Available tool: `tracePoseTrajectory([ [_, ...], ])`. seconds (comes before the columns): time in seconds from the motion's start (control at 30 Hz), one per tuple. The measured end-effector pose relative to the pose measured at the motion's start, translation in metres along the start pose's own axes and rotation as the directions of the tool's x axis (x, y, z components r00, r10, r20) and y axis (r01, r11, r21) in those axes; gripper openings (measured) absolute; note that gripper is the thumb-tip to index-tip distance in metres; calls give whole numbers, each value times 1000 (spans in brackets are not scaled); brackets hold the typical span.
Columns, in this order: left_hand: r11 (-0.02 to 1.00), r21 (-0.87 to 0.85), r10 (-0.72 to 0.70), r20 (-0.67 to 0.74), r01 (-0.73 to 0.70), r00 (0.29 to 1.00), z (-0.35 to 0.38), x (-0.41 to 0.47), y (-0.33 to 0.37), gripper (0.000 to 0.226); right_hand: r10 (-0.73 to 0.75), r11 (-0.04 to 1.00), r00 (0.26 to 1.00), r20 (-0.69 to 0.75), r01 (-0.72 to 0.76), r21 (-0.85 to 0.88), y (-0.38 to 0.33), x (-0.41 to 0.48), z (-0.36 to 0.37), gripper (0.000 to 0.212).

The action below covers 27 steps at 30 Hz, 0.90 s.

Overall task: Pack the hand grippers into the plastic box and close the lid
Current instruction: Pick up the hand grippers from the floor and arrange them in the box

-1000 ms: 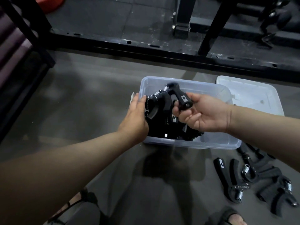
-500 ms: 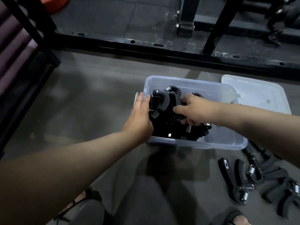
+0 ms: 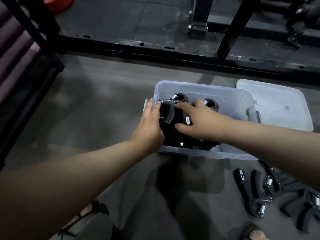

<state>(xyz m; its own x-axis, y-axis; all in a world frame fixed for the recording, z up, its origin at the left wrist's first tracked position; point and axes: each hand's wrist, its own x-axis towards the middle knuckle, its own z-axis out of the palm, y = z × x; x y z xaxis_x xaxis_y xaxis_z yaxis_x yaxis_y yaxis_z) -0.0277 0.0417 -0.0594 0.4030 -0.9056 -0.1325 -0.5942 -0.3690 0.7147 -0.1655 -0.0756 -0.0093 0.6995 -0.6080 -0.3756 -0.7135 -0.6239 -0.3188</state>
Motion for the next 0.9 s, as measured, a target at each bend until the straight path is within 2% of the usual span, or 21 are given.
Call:
tracePoseTrajectory([
  [0.07, 1000, -3, -5, 3, 5, 1000, 0, 0, 0, 77, 19, 999, 1000, -1, -19, -42, 1, 0, 9, 84],
  [0.13, 1000, -4, -6, 0, 6, 1000, 1, 0, 0, 77, -18, 991, 997, -69, 9, -131, 1, 0, 19, 90],
  [0.23, 1000, -5, 2, -2, -2, 1000, 1, 1, 0, 76, -176, 957, 964, -201, 119, -265, -4, 1, 32, 77],
  [0.3, 1000, -8, 5, -3, -5, 1000, 1, 1, 0, 76, -221, 946, 956, -193, 162, -281, -10, 2, 38, 65],
  [0.47, 1000, -14, -9, -4, 9, 1000, 1, 1, 0, 75, -170, 959, 968, -185, 119, -257, -14, 6, 43, 58],
  [0.63, 1000, -21, -24, 8, 24, 1000, 0, 3, 3, 78, -210, 954, 966, -154, 168, -247, -17, 8, 45, 61],
  [0.8, 988, -141, -72, -32, 67, 997, -3, 9, 9, 73, -240, 966, 943, -230, 208, -156, -10, -3, 41, 86],
  [0.9, 994, -99, -44, -52, 39, 998, -1, 10, 7, 71, -276, 961, 933, -231, 262, -89, 10, -35, 43, 75],
])
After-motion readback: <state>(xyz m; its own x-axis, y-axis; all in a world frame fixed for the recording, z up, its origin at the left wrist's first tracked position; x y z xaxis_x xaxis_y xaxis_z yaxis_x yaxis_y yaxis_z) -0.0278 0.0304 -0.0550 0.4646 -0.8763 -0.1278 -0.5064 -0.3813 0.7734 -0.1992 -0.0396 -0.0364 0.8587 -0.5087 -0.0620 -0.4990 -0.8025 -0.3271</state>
